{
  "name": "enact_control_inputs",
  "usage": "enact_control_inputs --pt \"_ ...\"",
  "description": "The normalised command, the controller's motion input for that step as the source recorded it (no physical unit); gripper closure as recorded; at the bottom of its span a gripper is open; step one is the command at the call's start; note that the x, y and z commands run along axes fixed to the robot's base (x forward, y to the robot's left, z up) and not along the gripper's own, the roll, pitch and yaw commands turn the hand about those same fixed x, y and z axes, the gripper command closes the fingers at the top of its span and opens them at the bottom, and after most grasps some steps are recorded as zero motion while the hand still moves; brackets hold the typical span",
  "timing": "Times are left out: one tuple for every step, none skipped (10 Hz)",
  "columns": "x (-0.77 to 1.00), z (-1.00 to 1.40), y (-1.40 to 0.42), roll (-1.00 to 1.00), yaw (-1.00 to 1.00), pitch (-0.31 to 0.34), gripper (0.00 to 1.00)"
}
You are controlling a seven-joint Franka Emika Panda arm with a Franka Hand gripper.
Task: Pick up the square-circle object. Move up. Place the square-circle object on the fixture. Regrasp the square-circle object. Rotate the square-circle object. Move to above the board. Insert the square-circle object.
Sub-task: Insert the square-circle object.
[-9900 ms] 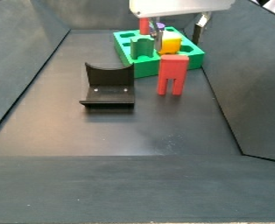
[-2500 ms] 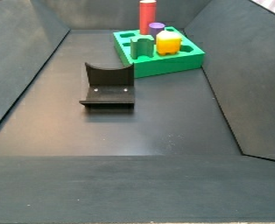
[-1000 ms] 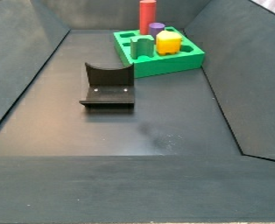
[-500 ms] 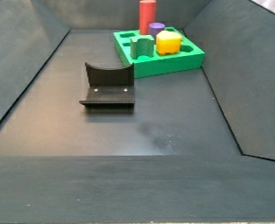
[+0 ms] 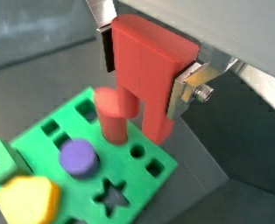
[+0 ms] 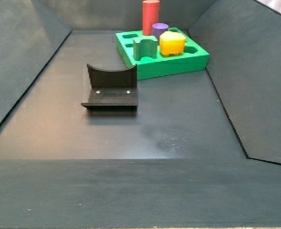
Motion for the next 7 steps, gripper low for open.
enact_control_inputs --pt "-0.59 -1.00 -0.06 0.04 0.27 -0.044 1.00" --pt "-0.27 -1.00 -0.05 0.00 0.35 -0.061 1.00" --pt "0.13 -1.00 -0.22 -0.02 0.21 -0.004 1.00" --pt "0.36 -1.00 -0.05 -0.08 0.00 -0.050 1.00" --pt "0.51 -0.89 -0.01 -0.10 -0.10 -0.057 1.00" --pt "0.45 -0.94 0.00 -0.06 -0.21 0.000 1.00" --pt "0.37 -0.84 -0.08 0.00 -0.33 0.000 1.00"
